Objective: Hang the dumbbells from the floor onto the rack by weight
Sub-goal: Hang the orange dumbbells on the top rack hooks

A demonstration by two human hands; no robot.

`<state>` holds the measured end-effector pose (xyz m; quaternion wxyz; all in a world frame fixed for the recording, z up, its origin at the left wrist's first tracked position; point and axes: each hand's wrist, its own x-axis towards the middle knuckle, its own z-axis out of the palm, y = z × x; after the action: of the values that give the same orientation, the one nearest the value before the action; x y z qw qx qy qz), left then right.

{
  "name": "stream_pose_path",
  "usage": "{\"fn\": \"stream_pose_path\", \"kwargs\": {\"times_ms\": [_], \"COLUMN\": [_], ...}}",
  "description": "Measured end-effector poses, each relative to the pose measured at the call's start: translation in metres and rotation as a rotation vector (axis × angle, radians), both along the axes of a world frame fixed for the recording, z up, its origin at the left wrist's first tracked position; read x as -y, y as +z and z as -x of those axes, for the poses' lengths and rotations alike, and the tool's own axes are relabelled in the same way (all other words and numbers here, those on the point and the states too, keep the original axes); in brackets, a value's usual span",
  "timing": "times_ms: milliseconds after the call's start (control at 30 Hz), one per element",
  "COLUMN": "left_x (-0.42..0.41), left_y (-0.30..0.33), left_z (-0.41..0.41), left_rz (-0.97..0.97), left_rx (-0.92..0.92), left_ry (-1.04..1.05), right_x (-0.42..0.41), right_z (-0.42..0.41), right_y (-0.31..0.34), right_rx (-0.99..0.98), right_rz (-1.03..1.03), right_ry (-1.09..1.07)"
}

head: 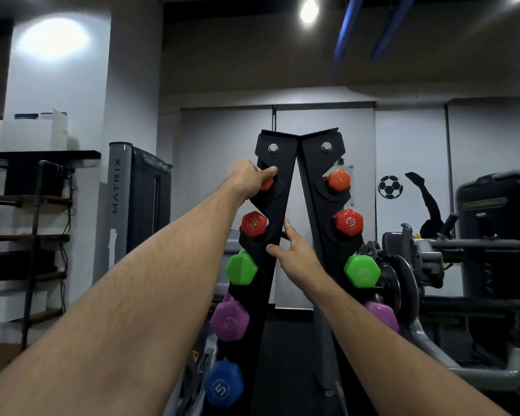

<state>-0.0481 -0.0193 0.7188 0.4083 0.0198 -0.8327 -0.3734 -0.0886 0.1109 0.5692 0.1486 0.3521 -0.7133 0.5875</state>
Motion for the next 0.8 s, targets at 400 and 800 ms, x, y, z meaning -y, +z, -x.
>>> {"fn": "stream_pose_path", "kwargs": {"times_ms": [400,800], "left_x": [-0.005,0.002], "left_y": [-0.005,-0.009], "left_z": [0.018,0.022], "left_rz": [-0.036,-0.004], "left_rx": [-0.129,-0.139], "left_ry": [0.138,0.11], "right_x": [0.005,-0.001], "right_z": [0.0,-0.006], "right_y": [0.001,-0.002], "right_rx": [0.045,0.042], "right_rz": [-0.004,-0.059], "right_ry": [0.018,-0.011]}}
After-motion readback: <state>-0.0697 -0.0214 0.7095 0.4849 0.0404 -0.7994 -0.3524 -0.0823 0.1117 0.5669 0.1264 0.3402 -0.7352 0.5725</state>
